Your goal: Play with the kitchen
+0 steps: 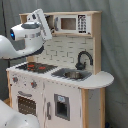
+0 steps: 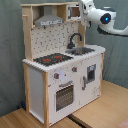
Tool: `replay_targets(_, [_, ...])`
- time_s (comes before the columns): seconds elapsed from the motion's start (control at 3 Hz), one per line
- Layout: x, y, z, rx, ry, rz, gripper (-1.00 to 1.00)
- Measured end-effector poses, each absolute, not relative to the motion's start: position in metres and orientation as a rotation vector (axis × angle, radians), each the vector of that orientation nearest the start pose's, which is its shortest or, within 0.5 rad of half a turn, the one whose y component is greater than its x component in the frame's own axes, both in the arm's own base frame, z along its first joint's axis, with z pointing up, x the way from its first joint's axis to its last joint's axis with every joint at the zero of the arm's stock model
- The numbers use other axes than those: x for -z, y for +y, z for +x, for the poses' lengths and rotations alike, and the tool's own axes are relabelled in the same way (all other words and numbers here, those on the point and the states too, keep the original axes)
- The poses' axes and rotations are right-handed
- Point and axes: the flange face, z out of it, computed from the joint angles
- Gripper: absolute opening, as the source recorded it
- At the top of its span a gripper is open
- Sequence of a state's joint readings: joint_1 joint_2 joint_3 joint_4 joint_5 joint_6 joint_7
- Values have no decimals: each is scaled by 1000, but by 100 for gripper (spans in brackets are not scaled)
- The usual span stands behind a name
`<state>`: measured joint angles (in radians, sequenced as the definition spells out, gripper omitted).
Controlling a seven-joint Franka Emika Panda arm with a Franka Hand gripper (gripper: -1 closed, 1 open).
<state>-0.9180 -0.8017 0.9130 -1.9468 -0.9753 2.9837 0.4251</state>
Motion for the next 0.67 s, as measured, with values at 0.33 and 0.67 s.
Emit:
replay_targets(0.33, [-728, 280, 408, -1414, 675, 1375, 100])
replay_targets(0.67, [-721, 295, 385, -1428, 660, 1337, 100])
